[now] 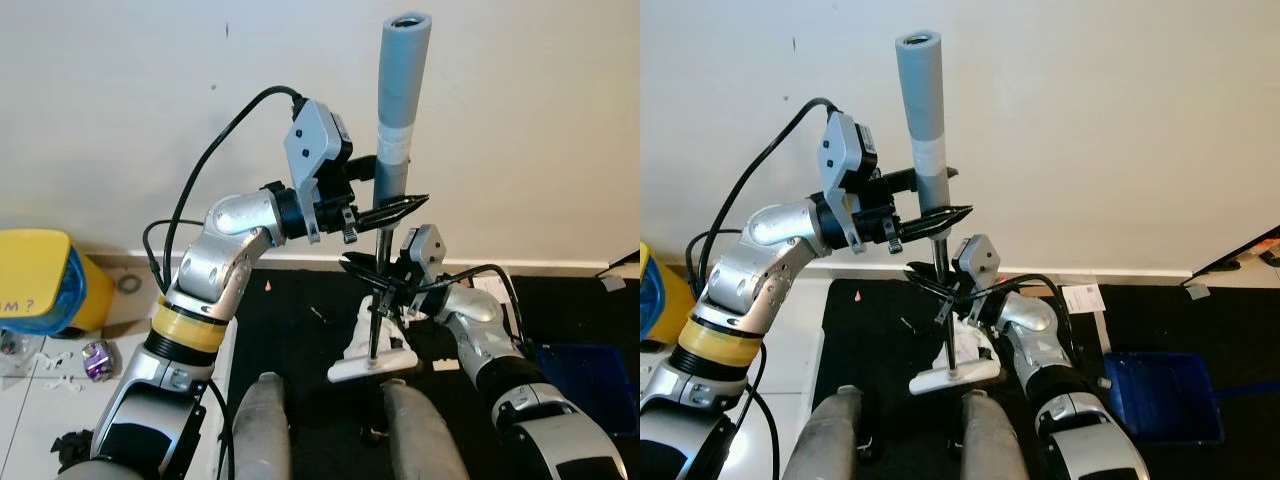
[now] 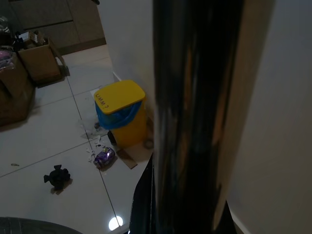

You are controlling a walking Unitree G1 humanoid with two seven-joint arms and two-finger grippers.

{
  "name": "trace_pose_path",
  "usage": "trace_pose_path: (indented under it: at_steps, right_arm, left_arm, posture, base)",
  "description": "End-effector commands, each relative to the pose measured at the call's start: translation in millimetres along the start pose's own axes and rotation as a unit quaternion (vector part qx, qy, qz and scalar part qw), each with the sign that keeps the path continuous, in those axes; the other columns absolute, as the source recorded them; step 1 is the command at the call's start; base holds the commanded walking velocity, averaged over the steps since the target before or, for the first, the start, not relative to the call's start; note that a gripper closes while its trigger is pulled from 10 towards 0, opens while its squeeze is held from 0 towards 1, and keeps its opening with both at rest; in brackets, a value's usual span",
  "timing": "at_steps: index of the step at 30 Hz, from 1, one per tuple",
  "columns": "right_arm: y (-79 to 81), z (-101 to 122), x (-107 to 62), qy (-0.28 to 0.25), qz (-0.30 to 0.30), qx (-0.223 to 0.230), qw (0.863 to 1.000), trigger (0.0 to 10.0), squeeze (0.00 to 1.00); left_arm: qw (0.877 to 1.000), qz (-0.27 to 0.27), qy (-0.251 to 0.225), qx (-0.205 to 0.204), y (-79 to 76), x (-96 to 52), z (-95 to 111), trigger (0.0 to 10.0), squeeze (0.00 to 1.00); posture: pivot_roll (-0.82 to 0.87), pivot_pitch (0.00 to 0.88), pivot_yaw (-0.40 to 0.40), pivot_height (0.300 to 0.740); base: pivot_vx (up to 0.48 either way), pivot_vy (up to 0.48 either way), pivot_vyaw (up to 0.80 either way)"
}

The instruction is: Sweep floor

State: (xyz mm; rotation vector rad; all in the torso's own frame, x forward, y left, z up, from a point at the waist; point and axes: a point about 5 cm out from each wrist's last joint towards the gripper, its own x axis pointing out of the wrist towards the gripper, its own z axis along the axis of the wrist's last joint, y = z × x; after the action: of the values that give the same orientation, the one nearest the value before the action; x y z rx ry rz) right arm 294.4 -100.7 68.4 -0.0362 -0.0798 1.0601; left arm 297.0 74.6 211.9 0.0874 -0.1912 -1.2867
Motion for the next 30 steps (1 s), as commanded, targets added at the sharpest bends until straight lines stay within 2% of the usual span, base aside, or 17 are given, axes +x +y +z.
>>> trace_pose_path:
  at_steps: [1, 29, 30]
  right_arm:
    - [-0.5, 1.7, -1.5, -0.005, 0.004, -0.011, 1.000, 0.0, 0.00]
    - [-1.4, 2.2, -0.7, -0.004, -0.003, -0.018, 1.000, 0.0, 0.00]
    - [-3.2, 1.9, -0.8, 0.002, -0.017, -0.027, 1.000, 8.8, 1.00]
  left_arm:
    - [1.000, 0.017, 0.014, 0.002, 5.6, -5.9, -2.8, 0.0, 0.00]
    - [1.000, 0.029, 0.010, -0.005, 9.0, -12.2, -4.0, 0.0, 0.00]
    - [0.999, 0.037, 0.009, -0.004, 11.2, -13.5, -3.8, 0.0, 0.00]
  posture:
    - [0.08, 0.113, -0.063, 0.731]
    - [0.08, 0.114, -0.063, 0.731]
    - [0.08, 0.113, -0.063, 0.731]
  base:
    - [0.000, 0.000, 0.00]
    - [0.000, 0.000, 0.00]
    - [0.000, 0.000, 0.00]
